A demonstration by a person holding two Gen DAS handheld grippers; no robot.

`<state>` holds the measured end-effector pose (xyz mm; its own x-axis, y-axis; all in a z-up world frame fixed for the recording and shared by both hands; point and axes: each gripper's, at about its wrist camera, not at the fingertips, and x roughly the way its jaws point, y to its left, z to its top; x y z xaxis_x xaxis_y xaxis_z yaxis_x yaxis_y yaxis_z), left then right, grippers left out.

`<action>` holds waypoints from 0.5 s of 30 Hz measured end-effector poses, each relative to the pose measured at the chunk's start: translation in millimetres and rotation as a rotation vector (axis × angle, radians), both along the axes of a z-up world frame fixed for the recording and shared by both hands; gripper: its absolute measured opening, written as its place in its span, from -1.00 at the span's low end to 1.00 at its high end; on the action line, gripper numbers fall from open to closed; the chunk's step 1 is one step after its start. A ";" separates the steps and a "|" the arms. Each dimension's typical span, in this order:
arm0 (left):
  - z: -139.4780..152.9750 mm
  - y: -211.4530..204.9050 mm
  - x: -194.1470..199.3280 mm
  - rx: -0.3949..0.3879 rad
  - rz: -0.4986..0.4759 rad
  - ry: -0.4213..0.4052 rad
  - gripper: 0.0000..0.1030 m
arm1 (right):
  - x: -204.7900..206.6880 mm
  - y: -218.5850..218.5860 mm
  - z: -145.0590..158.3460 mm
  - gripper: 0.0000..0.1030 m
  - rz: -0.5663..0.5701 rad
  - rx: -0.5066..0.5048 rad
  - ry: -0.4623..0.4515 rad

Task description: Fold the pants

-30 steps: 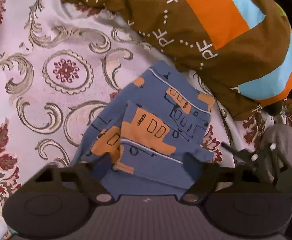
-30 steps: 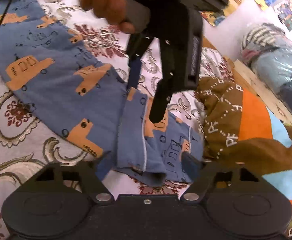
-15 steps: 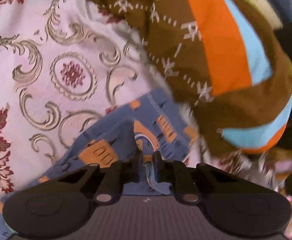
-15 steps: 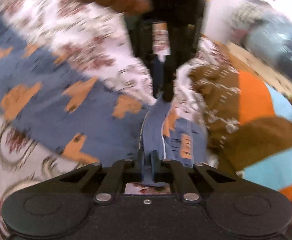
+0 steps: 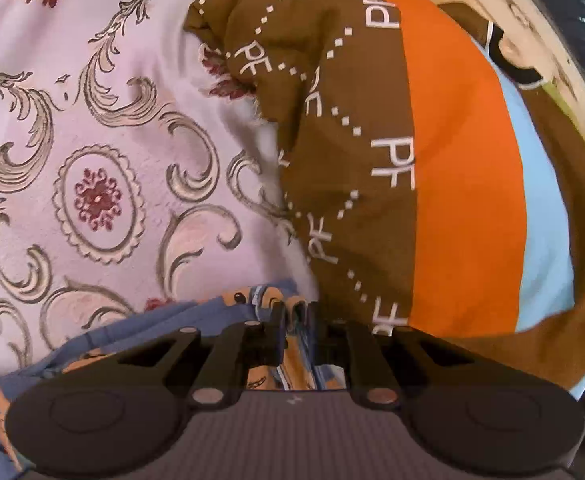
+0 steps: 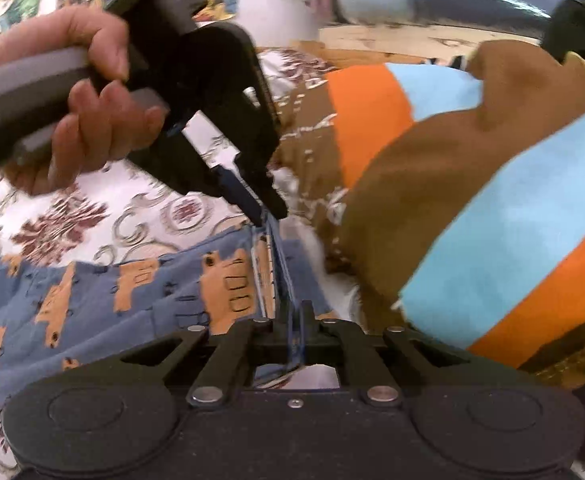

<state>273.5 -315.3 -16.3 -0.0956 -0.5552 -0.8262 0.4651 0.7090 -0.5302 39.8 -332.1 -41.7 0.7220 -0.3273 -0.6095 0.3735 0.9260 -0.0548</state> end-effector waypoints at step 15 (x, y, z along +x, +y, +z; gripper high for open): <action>-31.2 -22.1 -3.4 0.015 0.027 -0.010 -0.74 | 9.0 -18.9 -14.8 -1.00 -0.112 0.006 0.058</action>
